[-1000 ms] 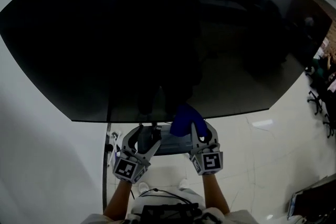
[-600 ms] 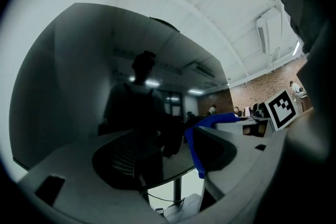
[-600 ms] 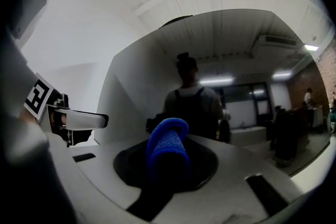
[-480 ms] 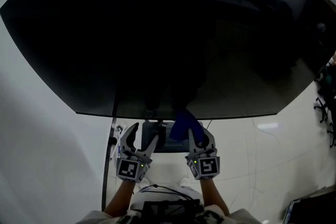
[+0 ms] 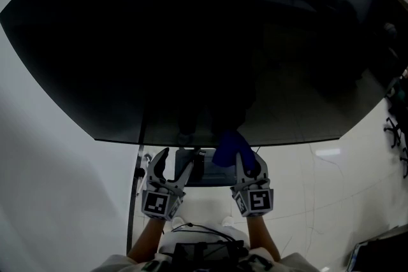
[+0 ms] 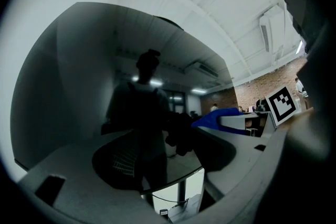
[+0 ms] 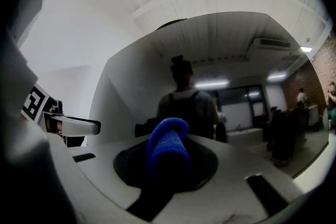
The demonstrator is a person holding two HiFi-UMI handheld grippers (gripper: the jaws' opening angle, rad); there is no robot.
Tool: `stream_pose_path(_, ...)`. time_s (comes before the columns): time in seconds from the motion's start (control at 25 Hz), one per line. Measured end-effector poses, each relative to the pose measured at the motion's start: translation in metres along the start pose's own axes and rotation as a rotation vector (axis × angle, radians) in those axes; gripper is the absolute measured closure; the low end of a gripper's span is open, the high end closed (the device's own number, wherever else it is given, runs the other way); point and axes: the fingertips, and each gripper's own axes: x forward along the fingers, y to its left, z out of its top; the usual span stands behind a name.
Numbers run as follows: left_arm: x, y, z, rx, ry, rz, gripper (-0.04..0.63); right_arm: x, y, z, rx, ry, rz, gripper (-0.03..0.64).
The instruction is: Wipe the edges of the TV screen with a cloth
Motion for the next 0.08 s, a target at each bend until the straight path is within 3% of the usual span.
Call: stream_pose_path(0.08,0.0025,0.0029,-0.0022,0.000,0.001,-0.001,0.290,0.0025,-0.0013,-0.0029,0.000,-0.006,-0.005,0.548)
